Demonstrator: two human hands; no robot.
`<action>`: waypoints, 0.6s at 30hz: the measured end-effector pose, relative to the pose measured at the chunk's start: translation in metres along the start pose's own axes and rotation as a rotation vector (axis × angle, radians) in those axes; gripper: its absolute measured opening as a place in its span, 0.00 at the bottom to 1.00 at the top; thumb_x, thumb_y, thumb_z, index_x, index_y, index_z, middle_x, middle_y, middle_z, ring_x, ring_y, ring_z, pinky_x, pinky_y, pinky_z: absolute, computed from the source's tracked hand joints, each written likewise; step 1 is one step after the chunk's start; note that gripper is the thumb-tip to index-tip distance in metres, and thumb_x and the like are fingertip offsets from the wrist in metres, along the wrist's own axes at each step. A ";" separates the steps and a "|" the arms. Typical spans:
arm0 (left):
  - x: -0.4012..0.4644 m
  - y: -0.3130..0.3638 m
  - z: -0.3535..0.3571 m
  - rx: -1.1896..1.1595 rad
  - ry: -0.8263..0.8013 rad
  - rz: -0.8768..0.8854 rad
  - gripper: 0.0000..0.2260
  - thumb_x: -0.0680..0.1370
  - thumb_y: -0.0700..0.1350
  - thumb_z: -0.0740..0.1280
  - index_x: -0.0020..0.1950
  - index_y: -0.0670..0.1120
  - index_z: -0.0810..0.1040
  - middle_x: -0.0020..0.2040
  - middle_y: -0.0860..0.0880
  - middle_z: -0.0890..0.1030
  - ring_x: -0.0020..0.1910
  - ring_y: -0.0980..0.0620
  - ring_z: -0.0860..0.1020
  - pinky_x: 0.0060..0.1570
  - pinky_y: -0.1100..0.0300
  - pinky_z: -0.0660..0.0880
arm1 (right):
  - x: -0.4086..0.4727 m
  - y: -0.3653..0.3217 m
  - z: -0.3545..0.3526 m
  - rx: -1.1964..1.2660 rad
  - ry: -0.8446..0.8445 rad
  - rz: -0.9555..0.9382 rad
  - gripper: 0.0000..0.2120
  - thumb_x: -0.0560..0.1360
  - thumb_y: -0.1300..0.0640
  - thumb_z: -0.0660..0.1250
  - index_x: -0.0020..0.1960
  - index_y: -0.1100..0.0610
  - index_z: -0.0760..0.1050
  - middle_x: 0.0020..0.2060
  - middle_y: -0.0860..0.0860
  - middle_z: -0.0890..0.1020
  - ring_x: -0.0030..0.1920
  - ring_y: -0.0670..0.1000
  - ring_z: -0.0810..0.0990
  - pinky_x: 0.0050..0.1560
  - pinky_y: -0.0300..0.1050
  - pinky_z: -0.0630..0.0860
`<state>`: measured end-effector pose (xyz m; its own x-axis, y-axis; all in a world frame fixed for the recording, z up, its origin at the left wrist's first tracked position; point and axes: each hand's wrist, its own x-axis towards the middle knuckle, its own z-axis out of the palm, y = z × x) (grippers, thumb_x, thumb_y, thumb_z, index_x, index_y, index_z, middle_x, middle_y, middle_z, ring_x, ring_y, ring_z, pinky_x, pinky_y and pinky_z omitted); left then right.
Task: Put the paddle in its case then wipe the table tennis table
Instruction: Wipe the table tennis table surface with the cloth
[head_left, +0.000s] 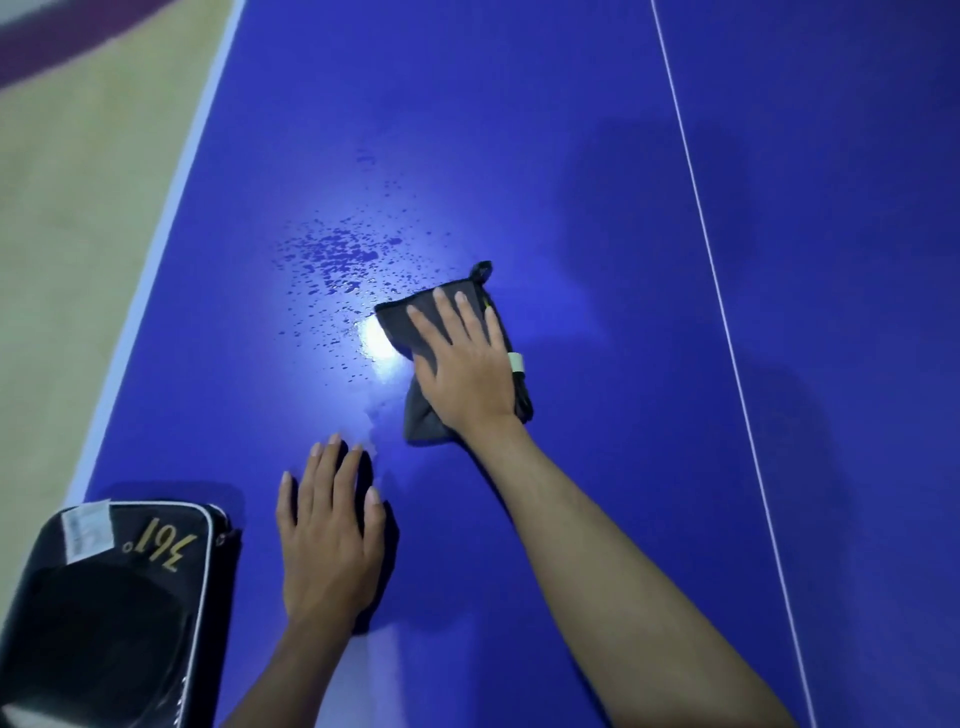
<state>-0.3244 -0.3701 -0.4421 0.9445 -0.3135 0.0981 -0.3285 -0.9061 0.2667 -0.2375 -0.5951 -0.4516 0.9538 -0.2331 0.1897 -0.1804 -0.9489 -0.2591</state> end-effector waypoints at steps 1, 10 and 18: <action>0.000 0.000 0.000 -0.004 -0.007 -0.008 0.23 0.83 0.51 0.53 0.75 0.45 0.71 0.80 0.47 0.66 0.80 0.47 0.62 0.78 0.39 0.56 | -0.002 0.020 -0.005 0.006 0.028 0.055 0.28 0.80 0.45 0.58 0.79 0.46 0.69 0.81 0.52 0.66 0.81 0.57 0.63 0.80 0.61 0.56; 0.000 0.005 -0.004 -0.024 -0.038 -0.035 0.24 0.83 0.53 0.52 0.75 0.44 0.71 0.80 0.47 0.65 0.80 0.47 0.62 0.79 0.40 0.54 | -0.045 0.217 -0.070 -0.176 0.013 0.515 0.31 0.82 0.38 0.50 0.82 0.46 0.62 0.82 0.52 0.62 0.82 0.59 0.59 0.81 0.64 0.54; 0.002 0.007 -0.003 0.019 -0.073 -0.027 0.24 0.83 0.54 0.53 0.76 0.46 0.71 0.81 0.47 0.63 0.81 0.47 0.61 0.79 0.40 0.54 | -0.014 0.147 -0.047 -0.183 0.015 0.495 0.29 0.83 0.43 0.53 0.83 0.49 0.60 0.83 0.53 0.60 0.82 0.62 0.57 0.81 0.67 0.50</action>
<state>-0.3246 -0.3758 -0.4369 0.9511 -0.3080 0.0211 -0.3033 -0.9194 0.2504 -0.2884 -0.7416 -0.4480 0.7403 -0.6647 0.1006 -0.6488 -0.7456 -0.1523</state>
